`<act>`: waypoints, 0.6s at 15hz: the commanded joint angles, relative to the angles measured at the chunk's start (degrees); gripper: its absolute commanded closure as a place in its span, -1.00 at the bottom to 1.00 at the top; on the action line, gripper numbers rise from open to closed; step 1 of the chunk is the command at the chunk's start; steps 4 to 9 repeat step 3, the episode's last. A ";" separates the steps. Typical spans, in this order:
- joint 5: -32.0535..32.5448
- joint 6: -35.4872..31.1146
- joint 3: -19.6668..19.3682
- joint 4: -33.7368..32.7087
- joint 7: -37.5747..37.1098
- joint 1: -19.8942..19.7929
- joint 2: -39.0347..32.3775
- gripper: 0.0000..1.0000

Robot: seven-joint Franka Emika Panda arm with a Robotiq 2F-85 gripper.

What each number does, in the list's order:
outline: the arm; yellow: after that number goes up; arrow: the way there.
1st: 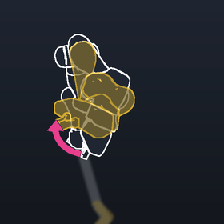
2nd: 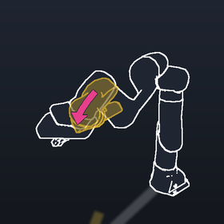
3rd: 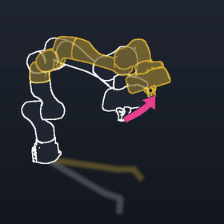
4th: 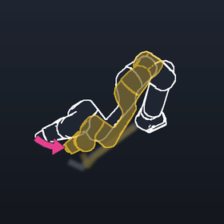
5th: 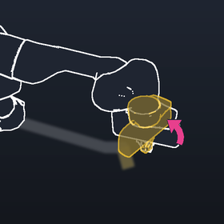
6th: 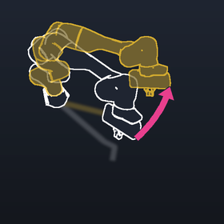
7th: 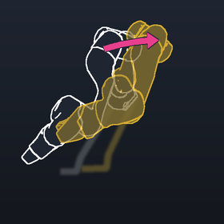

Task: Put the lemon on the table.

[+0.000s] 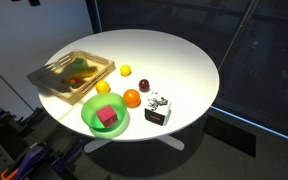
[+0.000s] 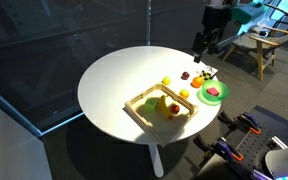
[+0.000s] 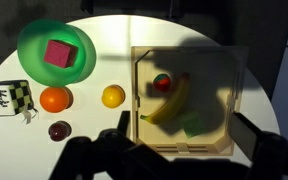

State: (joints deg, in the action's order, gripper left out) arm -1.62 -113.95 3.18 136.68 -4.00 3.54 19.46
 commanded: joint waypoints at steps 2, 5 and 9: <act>-0.07 0.11 0.20 -0.08 0.05 -0.21 -0.01 -1.00; -0.07 0.11 0.20 -0.08 0.05 -0.21 -0.01 -1.00; -0.07 0.11 0.20 -0.08 0.05 -0.21 -0.01 -1.00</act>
